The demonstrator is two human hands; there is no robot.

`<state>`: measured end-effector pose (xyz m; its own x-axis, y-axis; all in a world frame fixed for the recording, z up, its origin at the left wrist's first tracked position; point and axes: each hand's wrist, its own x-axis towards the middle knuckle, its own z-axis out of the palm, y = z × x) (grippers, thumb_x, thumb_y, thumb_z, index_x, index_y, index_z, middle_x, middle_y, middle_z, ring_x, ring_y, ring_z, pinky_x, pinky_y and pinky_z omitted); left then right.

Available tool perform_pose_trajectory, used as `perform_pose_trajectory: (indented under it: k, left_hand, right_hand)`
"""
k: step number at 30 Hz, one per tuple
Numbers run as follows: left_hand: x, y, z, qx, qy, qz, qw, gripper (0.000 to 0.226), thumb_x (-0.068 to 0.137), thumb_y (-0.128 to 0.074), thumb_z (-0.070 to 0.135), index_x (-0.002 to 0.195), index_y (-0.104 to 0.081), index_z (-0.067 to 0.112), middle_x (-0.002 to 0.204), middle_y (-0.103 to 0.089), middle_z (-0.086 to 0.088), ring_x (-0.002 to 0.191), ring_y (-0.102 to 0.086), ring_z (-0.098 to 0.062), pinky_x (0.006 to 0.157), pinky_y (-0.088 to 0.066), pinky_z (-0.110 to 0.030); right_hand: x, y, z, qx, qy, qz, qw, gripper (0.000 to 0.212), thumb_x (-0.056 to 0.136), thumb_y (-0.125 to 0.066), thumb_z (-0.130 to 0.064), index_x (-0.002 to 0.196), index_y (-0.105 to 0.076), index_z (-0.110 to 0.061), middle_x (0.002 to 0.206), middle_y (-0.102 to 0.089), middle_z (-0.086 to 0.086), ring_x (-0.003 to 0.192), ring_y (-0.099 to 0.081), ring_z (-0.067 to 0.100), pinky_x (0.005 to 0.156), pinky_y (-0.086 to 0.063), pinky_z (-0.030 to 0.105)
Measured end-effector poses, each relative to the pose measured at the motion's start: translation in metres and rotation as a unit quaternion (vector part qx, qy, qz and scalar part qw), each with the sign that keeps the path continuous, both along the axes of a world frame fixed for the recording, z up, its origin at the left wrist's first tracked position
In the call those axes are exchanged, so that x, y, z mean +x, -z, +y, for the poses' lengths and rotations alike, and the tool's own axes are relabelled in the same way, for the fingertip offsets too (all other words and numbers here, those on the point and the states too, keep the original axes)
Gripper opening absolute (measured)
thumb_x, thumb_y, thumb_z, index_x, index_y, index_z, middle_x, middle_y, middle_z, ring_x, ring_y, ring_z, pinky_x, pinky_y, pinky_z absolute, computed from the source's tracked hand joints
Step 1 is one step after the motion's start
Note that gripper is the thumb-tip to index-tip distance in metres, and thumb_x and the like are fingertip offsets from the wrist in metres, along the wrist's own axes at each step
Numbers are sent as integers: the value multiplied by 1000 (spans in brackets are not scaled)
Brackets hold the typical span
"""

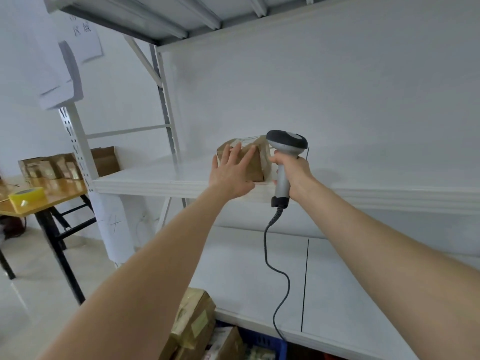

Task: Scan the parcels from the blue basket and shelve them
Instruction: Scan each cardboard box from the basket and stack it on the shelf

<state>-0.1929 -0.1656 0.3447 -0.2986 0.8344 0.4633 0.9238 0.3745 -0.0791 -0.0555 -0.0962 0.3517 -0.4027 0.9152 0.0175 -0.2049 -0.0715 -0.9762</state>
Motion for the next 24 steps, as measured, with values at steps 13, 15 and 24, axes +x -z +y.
perform_pose_trajectory:
  k: [13,15,24]
  left_hand:
    - [-2,23,-37,90,20,-44,995,73,86,-56,17,150,-21,23,152,-24,-7,121,-48,-34,96,-42,-41]
    - [-7,47,-57,95,-6,-73,993,70,86,-56,14,148,-25,20,151,-27,-7,121,-49,-31,91,-45,-40]
    - [-54,186,-143,-38,-144,-241,959,68,89,-59,23,148,-27,16,150,-25,-11,130,-41,-29,100,-42,-40]
  right_hand:
    - [16,40,-42,9,-47,3,999,7,83,-60,-5,80,-63,-10,71,-70,9,55,-58,16,53,-47,25]
    - [12,61,-59,8,-65,-29,997,7,85,-59,-6,82,-63,-11,69,-70,8,51,-54,13,52,-45,23]
    - [-40,182,-117,-88,-123,-128,980,8,84,-60,-5,78,-63,-7,71,-68,9,52,-52,13,52,-45,23]
